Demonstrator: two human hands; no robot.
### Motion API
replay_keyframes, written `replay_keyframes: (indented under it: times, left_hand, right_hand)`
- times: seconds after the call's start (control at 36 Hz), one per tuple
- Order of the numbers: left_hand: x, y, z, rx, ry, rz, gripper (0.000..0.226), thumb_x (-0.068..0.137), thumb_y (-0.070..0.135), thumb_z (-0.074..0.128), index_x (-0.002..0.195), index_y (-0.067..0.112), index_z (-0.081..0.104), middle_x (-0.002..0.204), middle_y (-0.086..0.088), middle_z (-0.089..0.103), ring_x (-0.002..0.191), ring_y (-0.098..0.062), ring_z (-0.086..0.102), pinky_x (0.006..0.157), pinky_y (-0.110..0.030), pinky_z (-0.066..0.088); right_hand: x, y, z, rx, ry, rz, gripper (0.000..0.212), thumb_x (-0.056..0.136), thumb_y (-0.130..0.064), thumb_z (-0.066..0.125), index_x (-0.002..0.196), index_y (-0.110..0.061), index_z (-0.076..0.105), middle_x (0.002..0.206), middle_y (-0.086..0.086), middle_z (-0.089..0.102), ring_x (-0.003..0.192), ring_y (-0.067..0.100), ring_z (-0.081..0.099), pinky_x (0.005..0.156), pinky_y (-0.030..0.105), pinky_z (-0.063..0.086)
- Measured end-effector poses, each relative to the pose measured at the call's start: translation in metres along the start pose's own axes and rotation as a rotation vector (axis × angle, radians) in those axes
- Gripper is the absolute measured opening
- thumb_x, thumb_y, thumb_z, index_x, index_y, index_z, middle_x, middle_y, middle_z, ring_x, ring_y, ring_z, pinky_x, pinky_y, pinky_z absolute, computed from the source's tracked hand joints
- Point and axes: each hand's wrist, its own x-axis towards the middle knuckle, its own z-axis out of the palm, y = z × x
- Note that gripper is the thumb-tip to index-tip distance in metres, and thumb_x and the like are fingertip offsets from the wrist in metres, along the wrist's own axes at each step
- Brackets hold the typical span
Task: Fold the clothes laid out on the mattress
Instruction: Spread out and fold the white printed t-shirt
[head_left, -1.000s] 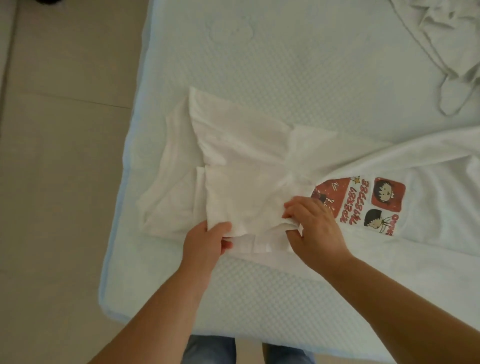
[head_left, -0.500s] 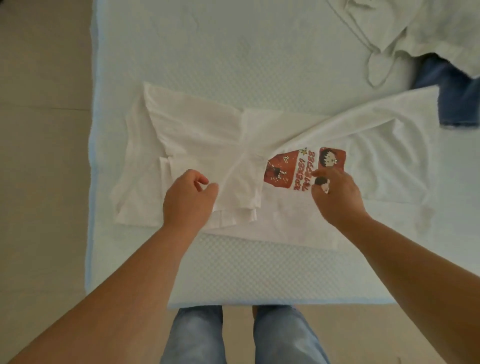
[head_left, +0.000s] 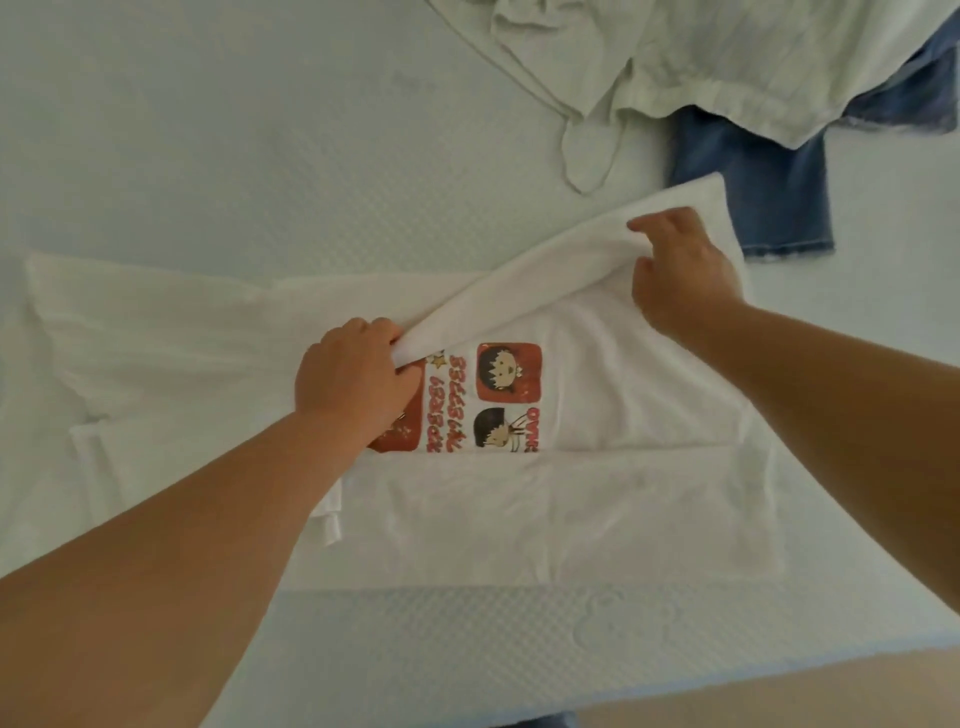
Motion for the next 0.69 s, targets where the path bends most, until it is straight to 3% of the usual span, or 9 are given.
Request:
replay_keyframes:
  times: [0.08,0.17,0.25,0.33,0.42,0.56,0.61,0.69]
  left_hand:
    - [0.004,0.003,0.004,-0.006,0.031,-0.025,0.024,0.087,0.035,0.054,0.100,0.016,0.061,0.076,0.002,0.052,0.068,-0.020,0.052,0.054,-0.028,0.035]
    - [0.006,0.004,0.005,-0.006,0.061,-0.019,0.020,0.088,0.030,0.055,0.096,0.015,0.063,0.074,0.002,0.051,0.065,-0.018,0.049,0.048,-0.025,0.026]
    - [0.005,0.006,0.005,0.026,0.083,0.014,0.017,0.088,0.027,0.056,0.091,0.012,0.064,0.072,0.000,0.052,0.063,-0.019,0.049,0.047,-0.024,0.025]
    - [0.003,0.008,0.000,0.031,0.116,0.029,0.013,0.087,0.023,0.057,0.088,0.011,0.064,0.074,-0.002,0.055,0.065,-0.021,0.051,0.049,-0.024,0.028]
    - [0.001,0.013,-0.009,-0.009,0.189,0.034,0.008,0.082,0.016,0.062,0.088,0.011,0.064,0.080,-0.007,0.058,0.073,-0.028,0.054,0.060,-0.030,0.038]
    - [-0.017,0.015,-0.023,-0.061,0.264,0.092,0.010,0.071,0.000,0.066,0.078,0.006,0.063,0.076,-0.012,0.058,0.071,-0.031,0.055,0.059,-0.031,0.036]
    - [-0.027,0.012,-0.024,-0.079,0.250,0.110,0.013,0.068,-0.004,0.067,0.075,0.005,0.063,0.074,-0.012,0.058,0.069,-0.031,0.055,0.058,-0.030,0.036]
    - [-0.041,0.005,-0.017,-0.071,0.186,0.146,0.014,0.066,-0.005,0.066,0.074,0.006,0.065,0.075,-0.011,0.059,0.069,-0.032,0.056,0.057,-0.031,0.041]
  right_hand:
    - [0.033,0.010,-0.006,-0.108,-0.044,-0.054,0.058,0.088,-0.001,0.044,0.140,-0.026,0.037,0.146,-0.002,0.029,0.110,0.036,0.052,0.078,0.036,0.039]
    - [0.055,0.015,-0.010,-0.262,-0.160,-0.110,0.066,0.087,0.000,0.047,0.145,-0.027,0.029,0.151,0.000,0.022,0.116,0.037,0.050,0.084,0.042,0.042]
    - [0.069,0.018,-0.011,-0.440,-0.253,-0.157,0.053,0.089,-0.005,0.048,0.138,-0.022,0.039,0.139,0.008,0.034,0.113,0.038,0.050,0.077,0.044,0.041]
    - [0.076,0.023,-0.020,-0.496,-0.198,-0.195,0.033,0.091,-0.010,0.046,0.124,-0.014,0.052,0.126,0.013,0.044,0.106,0.037,0.051,0.068,0.039,0.036]
    - [0.069,0.036,-0.035,-0.371,-0.095,-0.215,0.024,0.090,-0.011,0.043,0.109,-0.010,0.058,0.112,0.014,0.055,0.099,0.036,0.053,0.067,0.036,0.032]
    - [-0.015,0.061,-0.057,-0.028,0.198,-0.094,0.015,0.083,-0.015,0.049,0.096,-0.013,0.056,0.102,0.009,0.057,0.075,0.031,0.051,0.064,0.034,0.033]
    - [-0.059,0.073,-0.054,0.025,0.220,-0.063,0.012,0.082,-0.013,0.054,0.093,-0.012,0.058,0.100,0.009,0.059,0.072,0.032,0.056,0.064,0.033,0.037]
    - [-0.112,0.091,-0.033,0.059,0.115,0.019,0.013,0.080,-0.008,0.060,0.092,-0.011,0.063,0.103,0.006,0.060,0.067,0.030,0.061,0.062,0.031,0.042]
